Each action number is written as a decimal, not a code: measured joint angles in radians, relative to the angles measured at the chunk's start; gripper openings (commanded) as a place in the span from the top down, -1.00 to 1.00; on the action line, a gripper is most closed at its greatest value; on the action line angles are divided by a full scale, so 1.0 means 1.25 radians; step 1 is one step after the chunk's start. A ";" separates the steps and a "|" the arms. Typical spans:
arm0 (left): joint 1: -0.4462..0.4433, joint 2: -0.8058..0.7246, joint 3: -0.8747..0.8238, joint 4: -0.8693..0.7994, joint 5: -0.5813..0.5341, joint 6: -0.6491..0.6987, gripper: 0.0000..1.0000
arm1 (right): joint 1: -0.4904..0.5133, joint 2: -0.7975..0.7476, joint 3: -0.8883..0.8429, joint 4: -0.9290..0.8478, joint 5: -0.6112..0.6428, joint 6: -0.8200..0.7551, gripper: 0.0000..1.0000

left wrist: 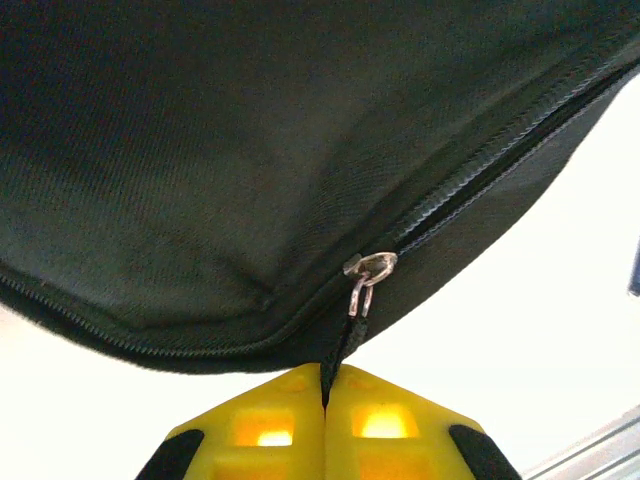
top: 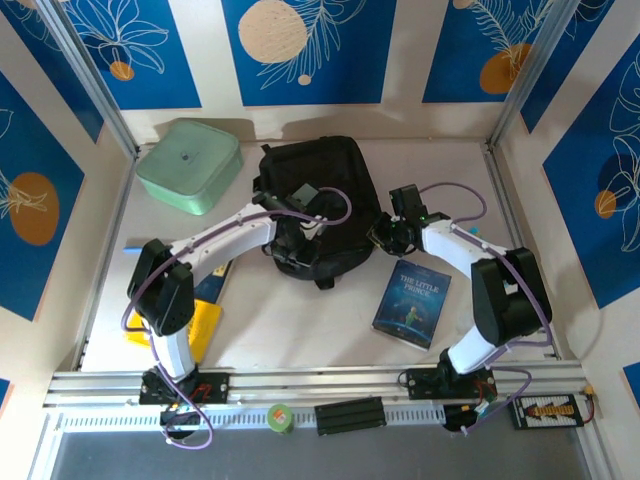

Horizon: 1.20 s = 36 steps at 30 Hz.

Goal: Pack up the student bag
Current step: Unzip the student bag at the top-center of the table.

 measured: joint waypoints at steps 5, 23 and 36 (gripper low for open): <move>0.016 0.001 -0.004 0.027 0.039 0.006 1.00 | -0.016 0.020 0.046 -0.011 0.005 -0.025 0.36; -0.038 0.103 0.164 0.114 0.187 -0.007 1.00 | 0.016 -0.158 0.014 -0.157 -0.059 0.100 -0.49; -0.042 0.114 0.175 0.018 0.138 0.035 1.00 | 0.063 -0.029 0.020 -0.155 -0.041 0.150 0.31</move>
